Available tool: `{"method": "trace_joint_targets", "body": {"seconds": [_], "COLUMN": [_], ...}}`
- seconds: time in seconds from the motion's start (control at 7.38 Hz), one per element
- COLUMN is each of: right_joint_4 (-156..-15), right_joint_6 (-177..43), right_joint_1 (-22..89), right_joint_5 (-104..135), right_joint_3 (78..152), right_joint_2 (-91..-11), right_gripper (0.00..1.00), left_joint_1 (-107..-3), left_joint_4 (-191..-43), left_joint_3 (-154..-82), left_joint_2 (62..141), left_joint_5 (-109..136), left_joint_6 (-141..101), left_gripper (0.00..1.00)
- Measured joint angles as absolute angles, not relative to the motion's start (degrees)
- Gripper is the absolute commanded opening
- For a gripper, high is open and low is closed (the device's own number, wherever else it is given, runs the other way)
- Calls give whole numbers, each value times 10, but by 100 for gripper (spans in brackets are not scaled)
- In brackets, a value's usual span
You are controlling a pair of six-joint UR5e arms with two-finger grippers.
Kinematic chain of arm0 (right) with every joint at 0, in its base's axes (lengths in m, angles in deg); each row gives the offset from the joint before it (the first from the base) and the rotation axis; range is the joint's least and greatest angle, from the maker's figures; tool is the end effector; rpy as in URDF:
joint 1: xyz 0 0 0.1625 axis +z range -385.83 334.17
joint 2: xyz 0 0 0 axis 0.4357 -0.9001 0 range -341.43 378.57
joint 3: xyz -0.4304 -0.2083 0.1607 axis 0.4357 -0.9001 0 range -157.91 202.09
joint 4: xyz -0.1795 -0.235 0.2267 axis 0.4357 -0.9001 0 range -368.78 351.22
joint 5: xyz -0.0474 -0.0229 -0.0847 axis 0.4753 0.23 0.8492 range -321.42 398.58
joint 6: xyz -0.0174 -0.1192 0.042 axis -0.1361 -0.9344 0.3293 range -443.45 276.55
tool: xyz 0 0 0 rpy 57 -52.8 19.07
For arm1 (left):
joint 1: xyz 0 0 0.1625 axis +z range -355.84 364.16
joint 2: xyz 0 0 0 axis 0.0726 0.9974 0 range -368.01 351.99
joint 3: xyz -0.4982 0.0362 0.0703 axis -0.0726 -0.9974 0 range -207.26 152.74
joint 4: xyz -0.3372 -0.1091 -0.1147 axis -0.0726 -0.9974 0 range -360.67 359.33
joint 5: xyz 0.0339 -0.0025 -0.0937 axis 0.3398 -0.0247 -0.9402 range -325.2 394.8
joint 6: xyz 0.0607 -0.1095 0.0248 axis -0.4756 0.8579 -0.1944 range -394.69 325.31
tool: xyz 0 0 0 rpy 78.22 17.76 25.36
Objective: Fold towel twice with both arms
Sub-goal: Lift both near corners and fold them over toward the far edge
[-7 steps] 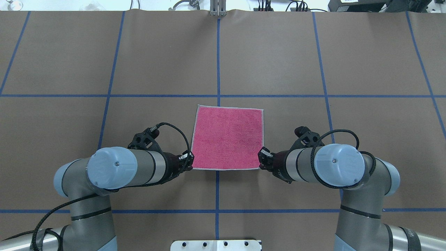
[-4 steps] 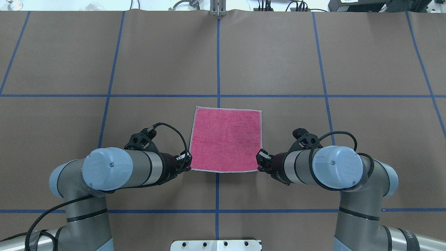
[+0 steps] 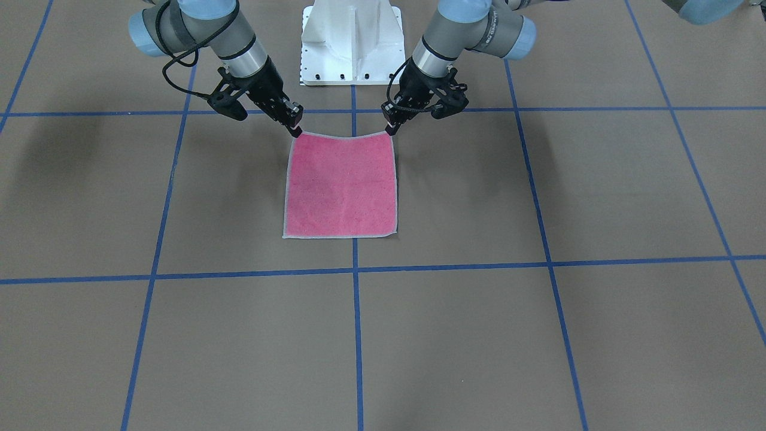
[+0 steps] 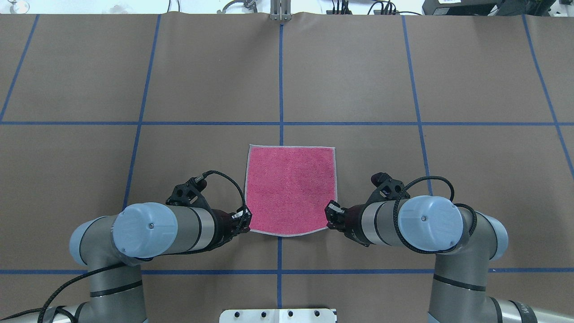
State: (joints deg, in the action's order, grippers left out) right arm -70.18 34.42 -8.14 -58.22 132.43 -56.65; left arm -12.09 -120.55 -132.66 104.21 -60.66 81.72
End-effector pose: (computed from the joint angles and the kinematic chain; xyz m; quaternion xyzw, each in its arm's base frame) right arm -0.5081 -0.2860 0.4167 -0.0969 -0.5204 0.2994 0.7939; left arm 0.5631 -0.2904 0.3737 -0.0886 0.5493 -0.2774 0.7833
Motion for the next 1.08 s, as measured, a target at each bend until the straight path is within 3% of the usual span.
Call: {"method": "trace_joint_targets", "body": {"seconds": [0.54, 1.08], "right_joint_4": [-703, -703], "right_joint_6": [344, 343], "right_joint_1": [-45, 9], "right_joint_5": [-595, -629], "right_joint_3": [1294, 1236], "right_joint_2": [-533, -496], "right_gripper": [0, 0], "left_joint_1": [-154, -199], "left_joint_4": [-1206, -1212], "left_joint_3": [-1317, -1242], "left_joint_2": [1054, 1111], "left_joint_5": [-608, -609], "left_joint_6": [808, 804], "left_gripper": [0, 0]}}
